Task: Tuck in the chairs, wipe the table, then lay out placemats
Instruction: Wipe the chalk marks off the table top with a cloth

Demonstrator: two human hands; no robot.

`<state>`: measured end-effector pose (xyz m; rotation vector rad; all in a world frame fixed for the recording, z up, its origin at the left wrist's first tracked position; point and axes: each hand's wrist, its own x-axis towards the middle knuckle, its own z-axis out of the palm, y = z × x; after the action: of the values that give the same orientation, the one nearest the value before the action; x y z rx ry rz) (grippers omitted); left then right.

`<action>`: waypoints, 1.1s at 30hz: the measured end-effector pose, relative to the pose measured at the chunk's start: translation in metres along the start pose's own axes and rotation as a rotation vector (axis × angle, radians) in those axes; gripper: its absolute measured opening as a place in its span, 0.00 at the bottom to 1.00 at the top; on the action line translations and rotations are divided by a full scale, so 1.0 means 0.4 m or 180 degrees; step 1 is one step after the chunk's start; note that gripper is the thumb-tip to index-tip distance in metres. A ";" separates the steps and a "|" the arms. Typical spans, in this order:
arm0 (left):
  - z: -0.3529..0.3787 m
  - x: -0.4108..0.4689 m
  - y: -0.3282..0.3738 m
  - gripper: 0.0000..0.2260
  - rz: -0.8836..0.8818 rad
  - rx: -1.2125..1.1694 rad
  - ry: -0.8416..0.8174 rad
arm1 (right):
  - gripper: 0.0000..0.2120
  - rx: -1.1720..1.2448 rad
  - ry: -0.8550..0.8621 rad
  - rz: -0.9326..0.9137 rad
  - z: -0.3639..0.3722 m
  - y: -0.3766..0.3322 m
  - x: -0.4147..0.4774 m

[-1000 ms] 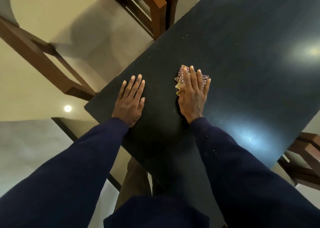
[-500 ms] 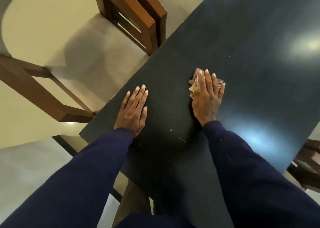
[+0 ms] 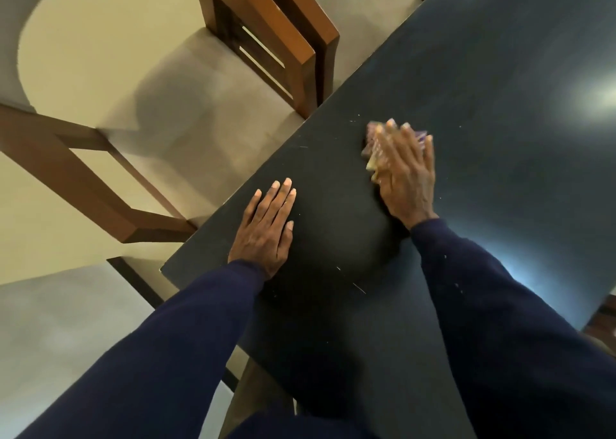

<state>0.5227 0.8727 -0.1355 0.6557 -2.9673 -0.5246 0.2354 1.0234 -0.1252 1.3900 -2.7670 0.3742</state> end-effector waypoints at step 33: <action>-0.015 -0.017 0.002 0.27 0.1180 0.0292 -0.0484 | 0.32 -0.0269 0.0158 0.1071 -0.003 -0.301 -0.456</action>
<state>0.5294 0.8742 -0.1295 0.0620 -3.1579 -0.4251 0.4408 1.0982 -0.1226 0.8837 -2.9343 0.2888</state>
